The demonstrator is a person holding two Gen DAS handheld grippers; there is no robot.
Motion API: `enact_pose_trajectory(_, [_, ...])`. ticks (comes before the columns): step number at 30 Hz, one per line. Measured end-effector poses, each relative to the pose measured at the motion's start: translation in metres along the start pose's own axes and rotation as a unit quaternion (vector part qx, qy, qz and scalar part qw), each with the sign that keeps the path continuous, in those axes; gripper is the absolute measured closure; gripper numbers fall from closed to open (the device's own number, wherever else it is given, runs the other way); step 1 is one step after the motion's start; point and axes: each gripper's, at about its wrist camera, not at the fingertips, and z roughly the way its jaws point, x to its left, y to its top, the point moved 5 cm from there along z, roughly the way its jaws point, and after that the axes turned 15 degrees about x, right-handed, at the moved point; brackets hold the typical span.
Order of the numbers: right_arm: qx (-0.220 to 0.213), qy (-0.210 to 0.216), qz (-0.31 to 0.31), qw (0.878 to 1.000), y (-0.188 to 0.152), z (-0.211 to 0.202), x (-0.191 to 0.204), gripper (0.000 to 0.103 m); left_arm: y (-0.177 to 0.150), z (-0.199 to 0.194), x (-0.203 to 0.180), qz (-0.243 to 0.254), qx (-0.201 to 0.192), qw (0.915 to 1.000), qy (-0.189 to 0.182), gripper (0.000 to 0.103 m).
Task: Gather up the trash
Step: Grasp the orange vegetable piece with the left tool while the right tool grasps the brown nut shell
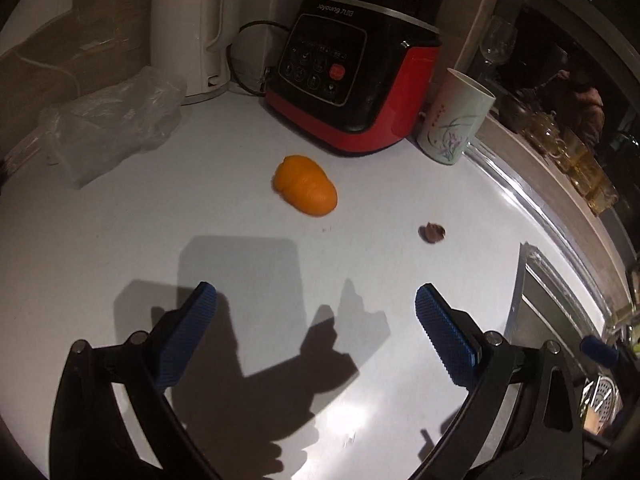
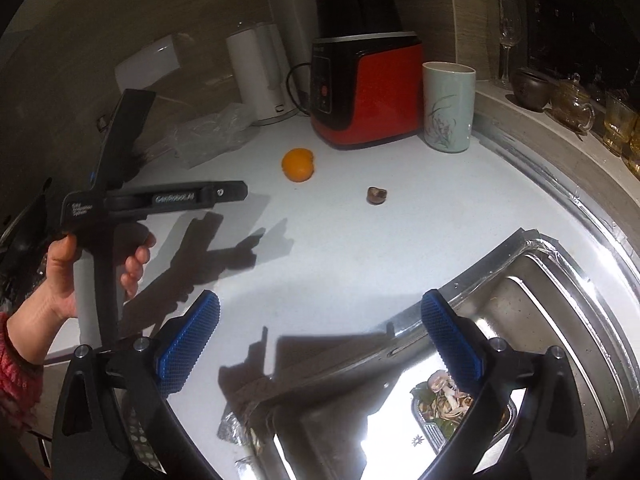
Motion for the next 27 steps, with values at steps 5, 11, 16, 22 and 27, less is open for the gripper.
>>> enact_pose_trajectory(5, [-0.002, -0.017, 0.017, 1.000, 0.014, 0.015, -0.027, 0.003, 0.053, 0.044, -0.007, -0.027, 0.018, 0.9995, 0.001, 0.008])
enact_pose_trajectory(11, [0.000, -0.026, 0.036, 0.999, 0.020, 0.027, -0.050, 0.003, 0.079, 0.083, -0.010, -0.034, 0.034, 0.9986, 0.022, 0.008])
enact_pose_trajectory(16, [0.003, -0.027, 0.045, 0.999, 0.021, 0.034, -0.059, 0.003, 0.083, 0.099, -0.007, -0.040, 0.037, 0.9975, 0.045, 0.008])
enact_pose_trajectory(22, [0.007, -0.024, 0.048, 0.999, 0.022, 0.040, -0.061, 0.003, 0.084, 0.107, -0.008, -0.025, 0.027, 0.9955, 0.087, 0.008])
enact_pose_trajectory(27, [0.008, -0.022, 0.045, 0.999, 0.023, 0.043, -0.059, 0.003, 0.082, 0.106, -0.012, -0.012, 0.011, 0.9941, 0.107, 0.033])
